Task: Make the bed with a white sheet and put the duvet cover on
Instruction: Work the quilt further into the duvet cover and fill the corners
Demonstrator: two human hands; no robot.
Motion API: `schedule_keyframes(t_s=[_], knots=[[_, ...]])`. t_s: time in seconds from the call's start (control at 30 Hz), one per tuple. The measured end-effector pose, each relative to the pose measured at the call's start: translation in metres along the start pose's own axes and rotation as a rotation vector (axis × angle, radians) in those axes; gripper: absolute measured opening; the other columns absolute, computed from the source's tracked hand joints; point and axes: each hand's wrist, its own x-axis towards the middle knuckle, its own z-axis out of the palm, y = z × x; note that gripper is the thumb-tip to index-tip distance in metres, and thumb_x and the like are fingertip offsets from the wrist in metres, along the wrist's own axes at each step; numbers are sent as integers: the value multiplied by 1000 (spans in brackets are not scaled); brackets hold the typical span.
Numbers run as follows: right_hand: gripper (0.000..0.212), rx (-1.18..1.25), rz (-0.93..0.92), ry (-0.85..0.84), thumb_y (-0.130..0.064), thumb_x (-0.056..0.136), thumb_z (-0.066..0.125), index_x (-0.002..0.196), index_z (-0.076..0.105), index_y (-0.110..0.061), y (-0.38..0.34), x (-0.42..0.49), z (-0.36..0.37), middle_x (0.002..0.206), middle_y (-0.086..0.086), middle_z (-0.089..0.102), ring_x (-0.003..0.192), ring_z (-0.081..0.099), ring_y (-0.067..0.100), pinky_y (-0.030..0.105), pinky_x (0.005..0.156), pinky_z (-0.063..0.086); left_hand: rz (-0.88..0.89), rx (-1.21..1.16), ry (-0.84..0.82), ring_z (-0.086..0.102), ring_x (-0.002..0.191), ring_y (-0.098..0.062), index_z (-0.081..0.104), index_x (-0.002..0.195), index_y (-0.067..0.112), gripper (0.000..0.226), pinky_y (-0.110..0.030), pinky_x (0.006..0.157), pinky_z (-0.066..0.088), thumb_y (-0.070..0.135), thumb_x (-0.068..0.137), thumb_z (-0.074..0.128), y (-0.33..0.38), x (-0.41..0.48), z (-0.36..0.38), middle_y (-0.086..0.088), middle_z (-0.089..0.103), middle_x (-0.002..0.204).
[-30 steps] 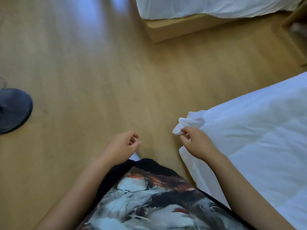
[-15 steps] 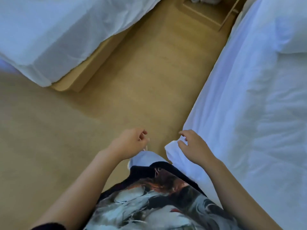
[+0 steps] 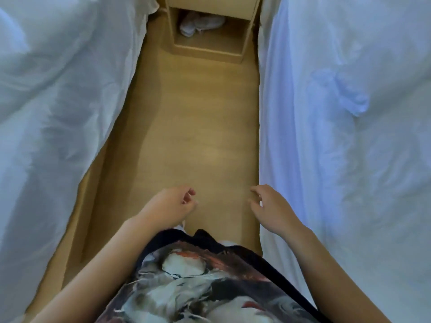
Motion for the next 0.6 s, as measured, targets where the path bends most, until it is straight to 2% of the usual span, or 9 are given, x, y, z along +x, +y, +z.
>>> schedule_keyframes(t_s=[0.1, 0.17, 0.23, 0.3, 0.37, 0.47, 0.57, 0.6], knots=[[33, 98, 99, 78, -19, 94, 46, 122, 54, -3, -11, 46, -49, 125, 8, 54, 113, 52, 23, 33, 92, 41, 123, 92, -66, 55, 88, -10, 54, 120, 19, 29, -21, 72, 40, 32, 94, 51, 51, 87, -63, 9, 55, 97], [35, 158, 154, 120, -20, 95, 46, 127, 51, -7, -9, 76, -82, 130, 6, 51, 117, 50, 22, 32, 95, 39, 231, 154, -94, 52, 84, -10, 56, 117, 17, 28, -21, 70, 36, 31, 93, 52, 93, 142, -91, 10, 55, 92], [40, 224, 228, 171, -23, 95, 46, 134, 46, -14, 2, 109, -114, 136, 1, 46, 122, 47, 19, 31, 100, 37, 306, 217, -141, 52, 85, -11, 57, 116, 17, 29, -25, 75, 41, 32, 92, 53, 131, 197, -105, 11, 54, 89], [37, 282, 279, 244, -22, 94, 47, 129, 50, -12, 19, 142, -146, 131, 3, 49, 119, 48, 22, 33, 98, 39, 340, 263, -201, 53, 85, -12, 56, 118, 17, 30, -27, 77, 43, 32, 92, 53, 166, 248, -112, 12, 53, 89], [34, 292, 303, 310, -20, 94, 48, 125, 52, -9, 42, 178, -180, 127, 6, 51, 117, 49, 24, 34, 96, 39, 360, 286, -247, 52, 84, -11, 55, 119, 17, 31, -25, 72, 38, 32, 92, 53, 200, 300, -115, 12, 53, 90], [41, 281, 384, 396, -23, 94, 50, 134, 45, -11, 81, 223, -237, 135, 6, 45, 124, 41, 22, 29, 98, 32, 372, 348, -341, 53, 87, -12, 56, 119, 18, 28, -25, 72, 39, 30, 93, 51, 259, 361, -124, 7, 55, 96], [47, 250, 473, 594, -26, 90, 56, 133, 46, -9, 118, 270, -298, 136, 10, 44, 125, 39, 29, 36, 98, 33, 440, 387, -402, 58, 91, -17, 56, 107, 30, 16, -32, 79, 48, 31, 93, 50, 322, 423, -136, 4, 61, 99], [55, 207, 546, 595, -32, 88, 58, 136, 42, -11, 130, 288, -316, 140, 12, 39, 128, 35, 31, 39, 100, 33, 470, 413, -419, 58, 91, -15, 56, 112, 30, 20, -31, 80, 48, 33, 93, 50, 342, 444, -142, 6, 61, 100]])
